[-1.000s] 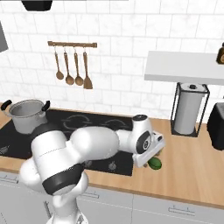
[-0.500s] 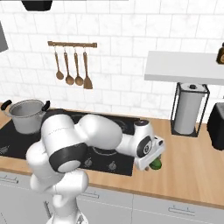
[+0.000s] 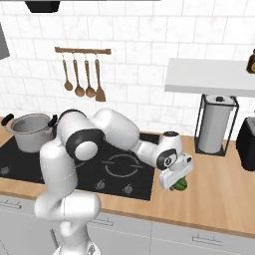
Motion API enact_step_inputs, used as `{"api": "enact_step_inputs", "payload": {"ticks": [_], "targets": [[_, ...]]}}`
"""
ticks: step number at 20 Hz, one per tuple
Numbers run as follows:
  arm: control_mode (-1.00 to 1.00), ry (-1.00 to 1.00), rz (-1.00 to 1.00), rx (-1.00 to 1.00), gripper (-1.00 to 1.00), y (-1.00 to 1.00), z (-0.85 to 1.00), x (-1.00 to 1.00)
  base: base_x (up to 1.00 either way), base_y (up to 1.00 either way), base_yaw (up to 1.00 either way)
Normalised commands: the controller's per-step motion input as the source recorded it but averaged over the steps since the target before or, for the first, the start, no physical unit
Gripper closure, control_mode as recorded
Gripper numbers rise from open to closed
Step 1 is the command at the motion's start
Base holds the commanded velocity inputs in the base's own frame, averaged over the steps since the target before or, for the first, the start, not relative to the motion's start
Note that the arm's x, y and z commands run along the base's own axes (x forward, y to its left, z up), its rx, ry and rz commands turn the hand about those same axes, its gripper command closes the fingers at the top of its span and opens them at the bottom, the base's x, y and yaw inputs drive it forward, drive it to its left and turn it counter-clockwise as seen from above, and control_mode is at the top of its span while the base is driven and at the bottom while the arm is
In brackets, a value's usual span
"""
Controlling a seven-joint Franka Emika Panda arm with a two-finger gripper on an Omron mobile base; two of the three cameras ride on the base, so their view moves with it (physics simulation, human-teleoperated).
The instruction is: Put the avocado and potato in the pot. Retrieve the spatula and lightly stir the vegetables in the pot.
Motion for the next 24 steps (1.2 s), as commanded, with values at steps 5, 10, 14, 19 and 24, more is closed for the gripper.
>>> {"api": "enact_step_inputs", "payload": {"ticks": [5, 10, 14, 19, 24], "targets": [[-1.00, -0.17, 0.00, 0.00, 1.00, 0.48, 0.22, -0.56, 0.00, 0.00, 0.00], [-1.00, -0.15, -0.01, -0.02, 1.00, 0.98, 0.32, -0.62, 0.00, 0.00, 0.00], [-1.00, -0.13, -0.01, -0.03, 1.00, 1.00, 0.45, -0.51, 0.00, 0.00, 0.00], [-1.00, -0.06, -0.01, -0.04, 1.00, 1.00, 0.74, -0.37, 0.00, 0.00, 0.00], [-1.00, 0.00, -0.07, 0.00, 1.00, 0.99, 0.88, -0.14, 0.00, 0.00, 0.00]]}}
